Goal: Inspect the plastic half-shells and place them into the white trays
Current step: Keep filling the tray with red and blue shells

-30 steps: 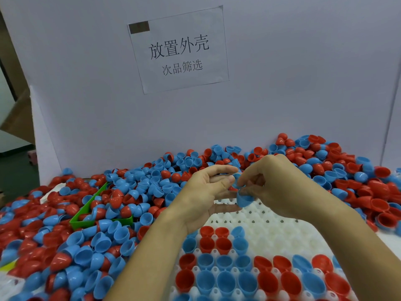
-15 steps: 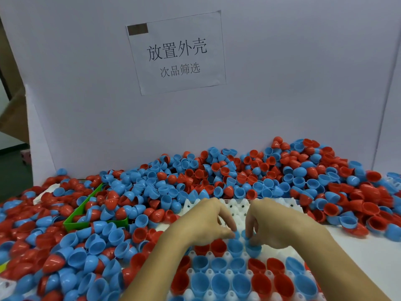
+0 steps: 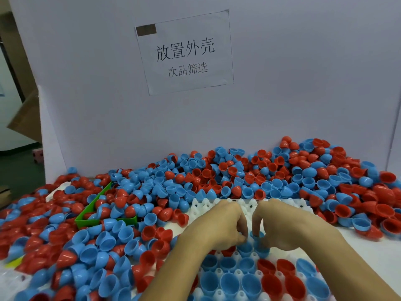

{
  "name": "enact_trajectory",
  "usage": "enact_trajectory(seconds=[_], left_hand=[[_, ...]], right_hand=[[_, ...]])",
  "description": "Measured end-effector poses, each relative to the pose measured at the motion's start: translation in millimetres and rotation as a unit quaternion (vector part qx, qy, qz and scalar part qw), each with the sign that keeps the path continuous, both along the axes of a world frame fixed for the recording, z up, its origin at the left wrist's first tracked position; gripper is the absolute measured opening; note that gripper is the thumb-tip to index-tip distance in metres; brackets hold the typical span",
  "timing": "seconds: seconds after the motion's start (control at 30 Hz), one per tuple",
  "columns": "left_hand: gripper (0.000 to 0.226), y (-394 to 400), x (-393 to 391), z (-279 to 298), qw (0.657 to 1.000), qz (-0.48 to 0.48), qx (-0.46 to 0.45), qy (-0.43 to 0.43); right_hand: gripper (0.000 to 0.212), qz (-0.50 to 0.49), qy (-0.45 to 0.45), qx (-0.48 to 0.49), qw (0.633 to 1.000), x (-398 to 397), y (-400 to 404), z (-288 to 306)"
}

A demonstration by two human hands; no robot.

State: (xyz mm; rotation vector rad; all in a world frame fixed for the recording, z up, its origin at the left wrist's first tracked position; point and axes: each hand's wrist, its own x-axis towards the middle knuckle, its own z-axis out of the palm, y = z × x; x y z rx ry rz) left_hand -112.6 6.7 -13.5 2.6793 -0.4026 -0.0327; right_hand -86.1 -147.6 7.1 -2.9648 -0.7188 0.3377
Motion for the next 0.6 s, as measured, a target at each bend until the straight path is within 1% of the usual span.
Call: enact_trajectory(seconds=[0.1, 0.2, 0.23, 0.27, 0.33, 0.37, 0.4, 0.47, 0.5, 0.53, 0.6], left_hand=[[0.021, 9.9, -1.6, 10.9, 1.000, 0.011, -0.024, -0.011], [0.005, 34.1, -2.2, 27.9, 0.995, 0.058, -0.076, -0.024], [0.005, 47.7, -2.2, 31.1, 0.991, 0.094, -0.080, -0.042], [0.010, 63.8, -1.7, 32.0, 0.985, 0.146, -0.072, -0.063], [0.010, 99.6, -1.9, 28.8, 0.958, 0.273, -0.042, -0.079], [0.006, 115.9, -3.4, 25.0, 0.941, 0.330, -0.018, -0.066], [0.008, 129.0, -5.3, 20.1, 0.925, 0.377, 0.008, -0.043], [0.030, 143.5, -7.5, 11.1, 0.899, 0.438, 0.029, 0.009], [0.039, 145.3, -8.8, 8.0, 0.891, 0.452, 0.025, 0.031], [0.043, 145.1, -9.4, 5.5, 0.888, 0.457, 0.019, 0.045], [0.036, 141.9, -6.4, 1.6, 0.892, 0.448, 0.019, 0.053]], right_hand=[[0.029, 0.005, -0.010, 0.018, 1.000, -0.5, -5.2, 6.2], [0.033, -0.001, -0.028, 0.056, 0.998, 0.4, -9.9, 11.0], [0.033, -0.004, -0.031, 0.065, 0.997, 0.7, -10.7, 12.4], [0.034, -0.005, -0.032, 0.072, 0.997, 0.5, -11.2, 13.9], [0.035, -0.003, -0.033, 0.077, 0.996, 0.2, -12.3, 17.0], [0.035, -0.001, -0.034, 0.080, 0.996, 0.3, -12.9, 18.2], [0.034, 0.003, -0.036, 0.083, 0.996, 0.3, -13.1, 18.9], [0.032, 0.010, -0.042, 0.089, 0.995, 0.0, -12.6, 19.9], [0.032, 0.013, -0.044, 0.091, 0.995, -0.4, -11.7, 20.3], [0.031, 0.014, -0.046, 0.093, 0.995, -1.2, -10.9, 20.7], [0.031, 0.019, -0.047, 0.094, 0.994, -2.6, -9.9, 22.1]])
